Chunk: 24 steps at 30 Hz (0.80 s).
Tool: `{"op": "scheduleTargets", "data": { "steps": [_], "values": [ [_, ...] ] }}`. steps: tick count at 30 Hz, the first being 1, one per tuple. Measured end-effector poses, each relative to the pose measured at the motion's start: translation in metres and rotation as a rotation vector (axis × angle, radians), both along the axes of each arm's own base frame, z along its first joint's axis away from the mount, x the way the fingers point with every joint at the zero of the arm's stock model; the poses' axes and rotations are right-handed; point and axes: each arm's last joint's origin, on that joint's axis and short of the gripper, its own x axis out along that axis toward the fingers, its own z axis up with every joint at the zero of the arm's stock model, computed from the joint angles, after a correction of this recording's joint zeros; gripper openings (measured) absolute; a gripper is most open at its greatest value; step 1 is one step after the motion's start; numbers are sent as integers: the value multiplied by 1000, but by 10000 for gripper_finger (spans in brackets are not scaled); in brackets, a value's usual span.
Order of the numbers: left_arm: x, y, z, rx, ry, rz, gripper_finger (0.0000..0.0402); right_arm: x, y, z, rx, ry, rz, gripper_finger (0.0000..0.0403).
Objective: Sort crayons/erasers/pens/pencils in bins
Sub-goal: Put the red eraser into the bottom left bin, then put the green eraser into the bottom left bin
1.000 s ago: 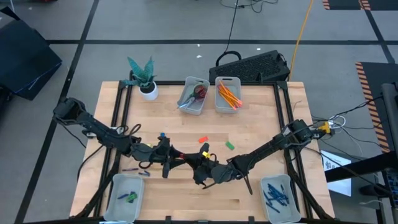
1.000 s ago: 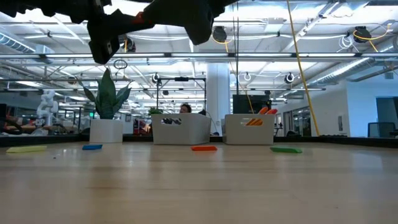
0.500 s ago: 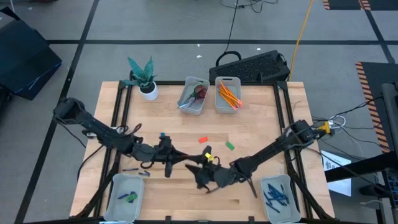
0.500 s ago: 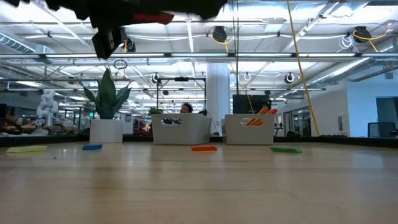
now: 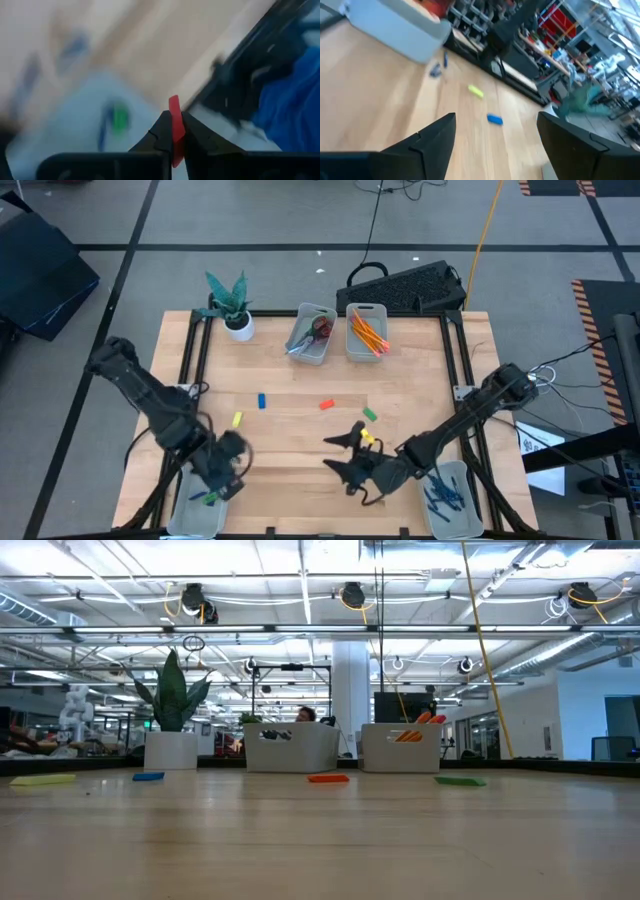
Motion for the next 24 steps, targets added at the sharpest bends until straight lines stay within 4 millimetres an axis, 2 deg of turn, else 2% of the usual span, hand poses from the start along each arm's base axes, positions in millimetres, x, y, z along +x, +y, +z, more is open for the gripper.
{"op": "scheduleTargets", "data": {
  "steps": [5, 9, 14, 17, 20, 24],
  "values": [
    [-23, -16, -27, -140, 419, 130, 21, -17, -13, -13, 23, -9, -12, 267],
    [-27, -15, -52, -180, 582, 150, 22, -24, -19, -24, 46, -17, -16, 267],
    [-28, -7, -89, -238, 630, 148, 23, -23, -35, -39, 130, 23, 7, 271],
    [-32, 0, -104, -237, 660, 145, 33, -21, -56, -52, 157, 68, -10, 272],
    [-35, 5, -113, -213, 660, 135, 63, -17, -82, -62, 192, 103, -58, 272],
    [-38, 8, -120, -176, 639, 133, 126, -10, -105, -65, 266, 124, -96, 272]
  ]
}}
